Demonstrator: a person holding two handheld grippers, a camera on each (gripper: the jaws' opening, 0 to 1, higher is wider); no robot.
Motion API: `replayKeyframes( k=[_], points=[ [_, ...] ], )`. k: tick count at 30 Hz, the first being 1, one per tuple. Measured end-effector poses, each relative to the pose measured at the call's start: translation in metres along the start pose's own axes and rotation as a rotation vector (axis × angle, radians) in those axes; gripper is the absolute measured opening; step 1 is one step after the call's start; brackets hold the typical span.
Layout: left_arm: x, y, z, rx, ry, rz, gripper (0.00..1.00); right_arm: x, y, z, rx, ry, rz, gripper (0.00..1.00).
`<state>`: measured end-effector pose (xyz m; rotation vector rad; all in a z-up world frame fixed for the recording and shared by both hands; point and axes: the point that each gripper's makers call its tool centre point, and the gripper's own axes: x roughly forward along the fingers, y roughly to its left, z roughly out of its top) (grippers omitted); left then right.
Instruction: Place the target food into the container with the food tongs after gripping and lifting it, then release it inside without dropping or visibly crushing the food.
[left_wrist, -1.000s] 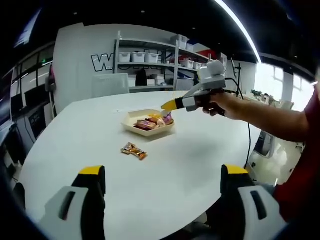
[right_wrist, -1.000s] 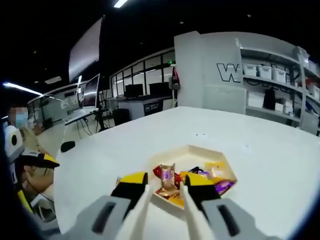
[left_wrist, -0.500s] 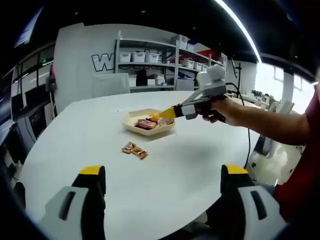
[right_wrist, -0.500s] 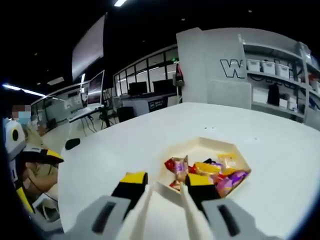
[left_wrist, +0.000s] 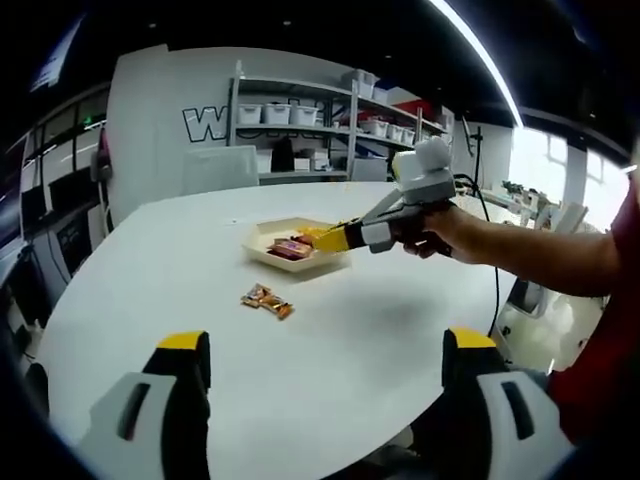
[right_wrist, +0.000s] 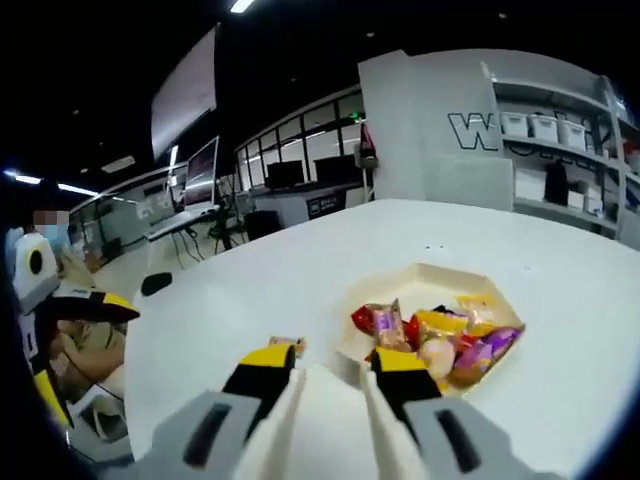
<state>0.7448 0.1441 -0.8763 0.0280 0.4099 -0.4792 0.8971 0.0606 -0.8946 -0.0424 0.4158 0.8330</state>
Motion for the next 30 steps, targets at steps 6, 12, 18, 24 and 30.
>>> replayKeyframes(
  k=[6,12,18,24,30],
  points=[
    [-0.002,0.002,-0.001,-0.009,-0.003,0.005,0.97,0.007,0.014,-0.005,-0.016,0.018,0.031,0.25],
    [-0.001,0.004,0.000,-0.033,-0.006,0.009,0.99,0.015,0.028,-0.008,-0.032,0.030,0.058,0.25],
    [-0.002,0.005,-0.001,-0.033,-0.006,0.009,0.99,0.021,0.036,-0.011,-0.035,0.038,0.076,0.25],
    [-0.002,0.005,-0.003,-0.029,0.001,0.006,0.99,0.033,0.048,-0.015,-0.040,0.053,0.099,0.25],
    [-0.004,0.006,-0.004,-0.024,0.003,0.007,0.99,0.041,0.058,-0.020,-0.058,0.067,0.111,0.25]
  ],
)
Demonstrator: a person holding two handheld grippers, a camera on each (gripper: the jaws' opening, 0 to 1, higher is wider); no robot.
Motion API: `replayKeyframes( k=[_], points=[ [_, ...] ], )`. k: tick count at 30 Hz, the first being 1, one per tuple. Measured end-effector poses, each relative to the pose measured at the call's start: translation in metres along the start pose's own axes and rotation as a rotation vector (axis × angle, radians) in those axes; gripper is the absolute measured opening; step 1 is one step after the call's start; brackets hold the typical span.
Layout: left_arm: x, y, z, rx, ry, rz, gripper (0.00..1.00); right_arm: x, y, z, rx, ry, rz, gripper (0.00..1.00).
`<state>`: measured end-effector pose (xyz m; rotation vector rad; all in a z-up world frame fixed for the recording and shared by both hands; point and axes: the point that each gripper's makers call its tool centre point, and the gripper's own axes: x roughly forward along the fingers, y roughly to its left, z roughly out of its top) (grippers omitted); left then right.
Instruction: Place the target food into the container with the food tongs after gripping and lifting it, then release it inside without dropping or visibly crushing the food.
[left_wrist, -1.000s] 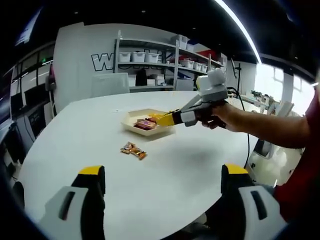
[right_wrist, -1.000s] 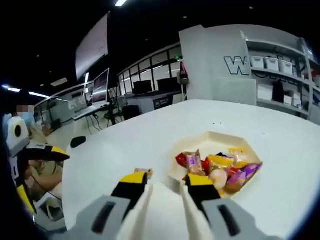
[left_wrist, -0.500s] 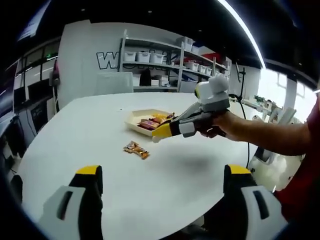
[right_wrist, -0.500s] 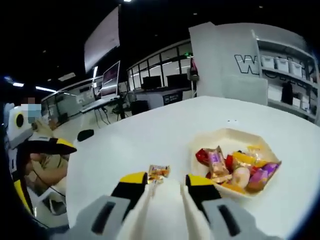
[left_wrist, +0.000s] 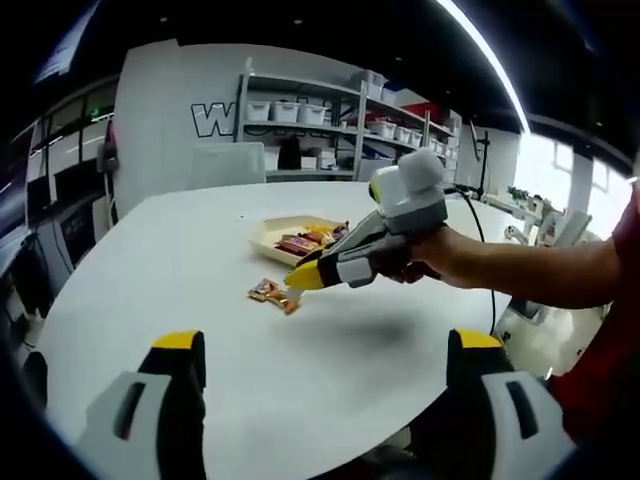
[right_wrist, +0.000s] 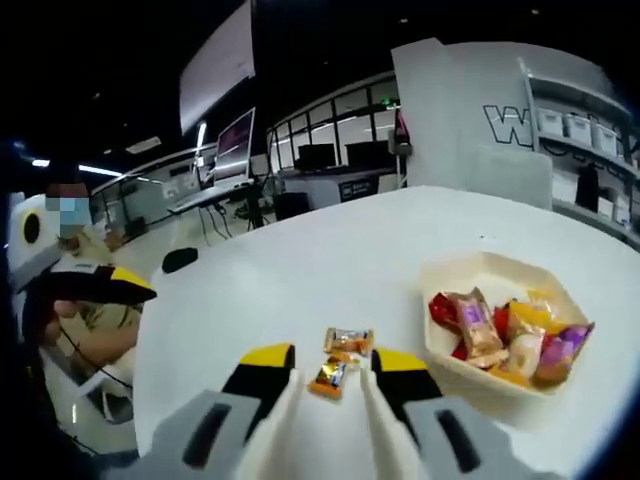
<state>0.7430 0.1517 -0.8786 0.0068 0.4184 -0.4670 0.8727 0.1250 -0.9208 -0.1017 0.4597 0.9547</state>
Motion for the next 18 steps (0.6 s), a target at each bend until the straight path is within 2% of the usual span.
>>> replayKeyframes(
  k=[5,9,14,18],
  points=[
    [-0.001,0.001,0.000,0.002,0.000,0.002,0.98,0.008,0.000,-0.004,-0.012,0.021,-0.005,0.25],
    [-0.001,0.001,0.000,0.004,-0.001,0.002,0.98,0.013,0.001,-0.013,-0.067,0.057,-0.013,0.25],
    [-0.002,0.002,0.001,0.003,-0.004,0.005,0.97,0.011,0.000,-0.016,-0.051,0.068,-0.014,0.23],
    [-0.001,0.000,0.000,0.004,-0.002,0.001,0.97,0.008,-0.001,-0.017,0.001,0.077,-0.005,0.21]
  ],
)
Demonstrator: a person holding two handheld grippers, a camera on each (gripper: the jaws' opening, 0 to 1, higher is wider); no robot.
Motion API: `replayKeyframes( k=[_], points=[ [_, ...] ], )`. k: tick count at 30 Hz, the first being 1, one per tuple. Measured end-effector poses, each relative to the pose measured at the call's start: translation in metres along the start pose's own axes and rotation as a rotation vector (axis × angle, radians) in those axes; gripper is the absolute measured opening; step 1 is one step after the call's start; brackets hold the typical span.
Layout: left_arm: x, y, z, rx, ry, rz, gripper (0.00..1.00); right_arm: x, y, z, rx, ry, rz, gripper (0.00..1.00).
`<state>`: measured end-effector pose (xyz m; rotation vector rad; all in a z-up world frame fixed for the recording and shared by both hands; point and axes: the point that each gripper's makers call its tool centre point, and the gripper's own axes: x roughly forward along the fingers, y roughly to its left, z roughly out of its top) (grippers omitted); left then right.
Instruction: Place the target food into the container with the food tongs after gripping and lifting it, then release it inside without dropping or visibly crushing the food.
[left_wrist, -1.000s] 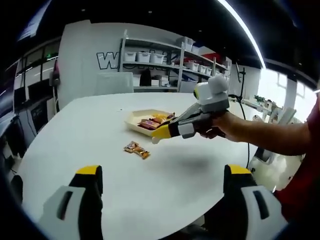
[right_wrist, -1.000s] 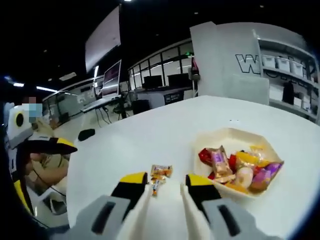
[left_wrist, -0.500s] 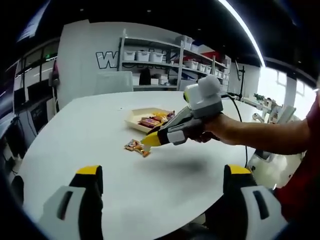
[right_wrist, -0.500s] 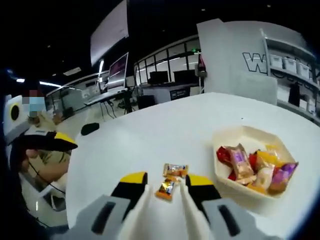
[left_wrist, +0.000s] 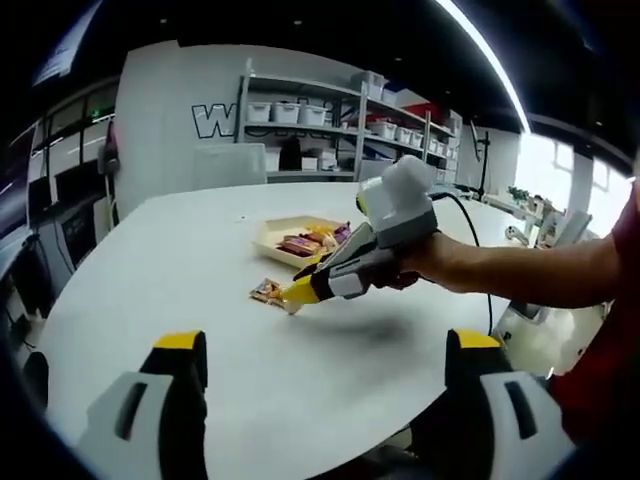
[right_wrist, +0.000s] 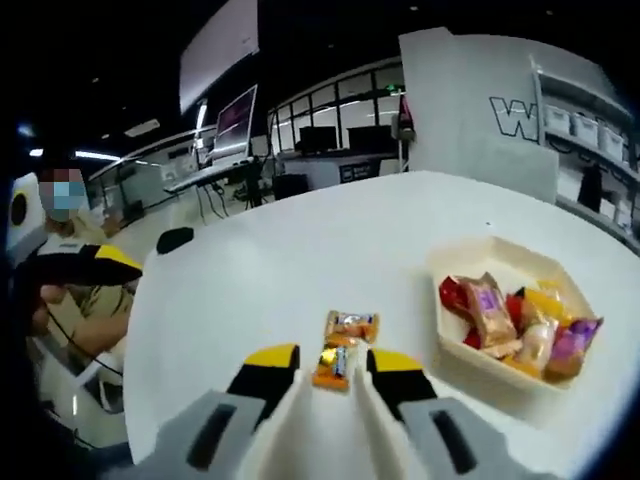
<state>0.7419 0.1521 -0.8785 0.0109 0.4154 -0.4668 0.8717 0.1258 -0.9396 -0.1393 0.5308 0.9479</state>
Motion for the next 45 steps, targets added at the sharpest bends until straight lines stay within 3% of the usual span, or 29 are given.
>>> replayKeyframes(
  k=[9,17,21,33,44,45],
  points=[
    [0.002,-0.001,0.003,0.001,-0.007,-0.004,0.97,-0.021,0.003,-0.007,0.027,0.006,0.012,0.20],
    [0.007,-0.010,0.005,0.014,-0.006,-0.025,0.97,-0.028,0.001,-0.003,0.021,-0.010,0.006,0.21],
    [0.005,-0.010,0.007,0.017,-0.009,-0.025,0.96,-0.023,0.002,0.008,-0.025,-0.046,0.002,0.23],
    [0.005,-0.010,0.006,0.020,-0.005,-0.023,0.96,0.000,0.014,0.014,-0.097,-0.054,0.015,0.25],
    [0.001,-0.004,0.004,0.011,-0.005,-0.009,0.96,0.012,0.012,0.000,-0.168,-0.003,-0.002,0.23],
    [0.001,-0.003,0.004,0.013,-0.003,-0.008,0.96,0.012,0.014,0.006,-0.187,-0.043,0.009,0.22]
  ],
)
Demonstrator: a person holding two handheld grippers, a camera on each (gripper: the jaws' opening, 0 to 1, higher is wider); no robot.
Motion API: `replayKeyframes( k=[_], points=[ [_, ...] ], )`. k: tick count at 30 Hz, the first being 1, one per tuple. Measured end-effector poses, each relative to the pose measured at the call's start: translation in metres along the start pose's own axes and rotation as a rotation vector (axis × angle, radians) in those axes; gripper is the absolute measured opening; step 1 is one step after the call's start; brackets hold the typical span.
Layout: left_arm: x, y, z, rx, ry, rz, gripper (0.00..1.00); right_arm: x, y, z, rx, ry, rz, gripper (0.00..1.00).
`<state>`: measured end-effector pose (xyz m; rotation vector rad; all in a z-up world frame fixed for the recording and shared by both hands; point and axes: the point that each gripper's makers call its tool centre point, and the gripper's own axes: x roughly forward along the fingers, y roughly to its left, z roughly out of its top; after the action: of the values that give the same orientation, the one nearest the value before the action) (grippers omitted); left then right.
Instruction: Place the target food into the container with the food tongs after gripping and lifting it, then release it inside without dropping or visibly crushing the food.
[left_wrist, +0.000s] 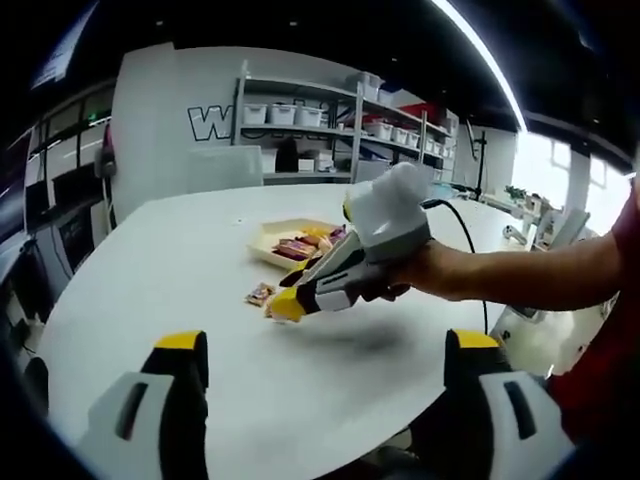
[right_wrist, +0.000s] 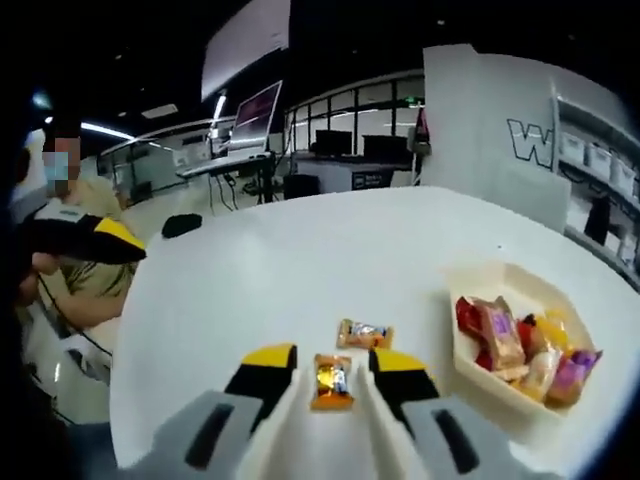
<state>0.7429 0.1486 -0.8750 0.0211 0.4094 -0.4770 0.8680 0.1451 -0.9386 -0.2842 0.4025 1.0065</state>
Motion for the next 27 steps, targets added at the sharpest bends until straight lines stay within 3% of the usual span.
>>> replayKeyframes(
  k=[5,10,16,27],
  points=[
    [0.000,0.001,-0.001,-0.004,0.001,0.004,0.96,0.000,-0.001,-0.003,0.044,0.033,-0.024,0.15],
    [-0.002,0.002,-0.001,-0.002,-0.001,0.005,0.96,0.000,-0.007,-0.003,0.189,0.036,-0.029,0.13],
    [-0.005,0.004,-0.001,-0.005,-0.004,0.013,0.96,-0.008,-0.005,-0.001,0.215,0.027,-0.012,0.14],
    [-0.003,0.000,-0.003,-0.002,-0.003,0.007,0.97,-0.031,-0.025,0.021,0.210,-0.028,-0.043,0.14]
  ],
)
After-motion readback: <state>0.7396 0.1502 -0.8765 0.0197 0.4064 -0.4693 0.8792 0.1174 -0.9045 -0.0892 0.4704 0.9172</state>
